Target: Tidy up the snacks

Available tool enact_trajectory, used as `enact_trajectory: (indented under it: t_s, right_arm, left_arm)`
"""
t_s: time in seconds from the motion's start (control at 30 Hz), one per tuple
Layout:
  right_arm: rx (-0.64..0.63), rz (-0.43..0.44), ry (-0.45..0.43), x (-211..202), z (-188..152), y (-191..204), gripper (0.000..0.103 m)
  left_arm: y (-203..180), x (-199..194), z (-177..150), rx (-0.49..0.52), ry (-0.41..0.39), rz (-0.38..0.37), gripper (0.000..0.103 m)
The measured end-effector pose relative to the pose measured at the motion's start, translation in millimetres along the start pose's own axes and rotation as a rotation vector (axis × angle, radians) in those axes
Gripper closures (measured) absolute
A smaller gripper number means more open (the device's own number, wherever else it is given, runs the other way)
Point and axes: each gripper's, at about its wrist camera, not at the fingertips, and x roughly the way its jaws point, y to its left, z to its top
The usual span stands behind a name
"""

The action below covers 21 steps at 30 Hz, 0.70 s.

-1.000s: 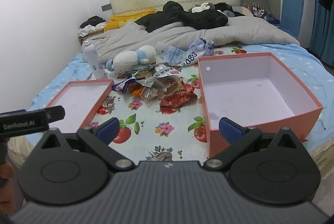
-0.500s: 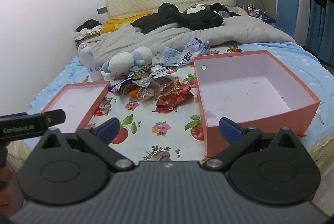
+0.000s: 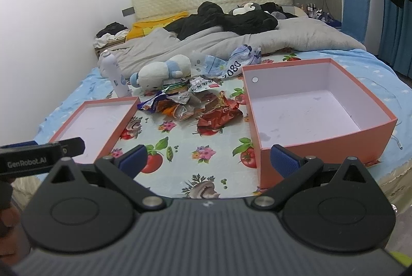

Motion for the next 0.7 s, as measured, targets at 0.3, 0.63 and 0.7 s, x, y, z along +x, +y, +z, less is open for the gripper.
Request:
enact_trajectory:
  t_s: [0.3, 0.63, 0.7]
  right_arm:
    - [0.001, 0.002, 0.006, 0.4, -1.3, 1.2, 0.000]
    - [0.002, 0.004, 0.014, 3.0, -4.1, 2.3, 0.000]
    - [0.002, 0.003, 0.017, 3.5, -4.3, 2.5, 0.000]
  left_arm:
    - [-0.8, -3.1, -5.8, 0.005, 0.003, -0.004, 0.000]
    - [-1.4, -0.9, -5.3, 0.005, 0.013, -0.005, 0.000]
    - [-1.3, 1.3, -4.5, 0.005, 0.017, -0.006, 0.000]
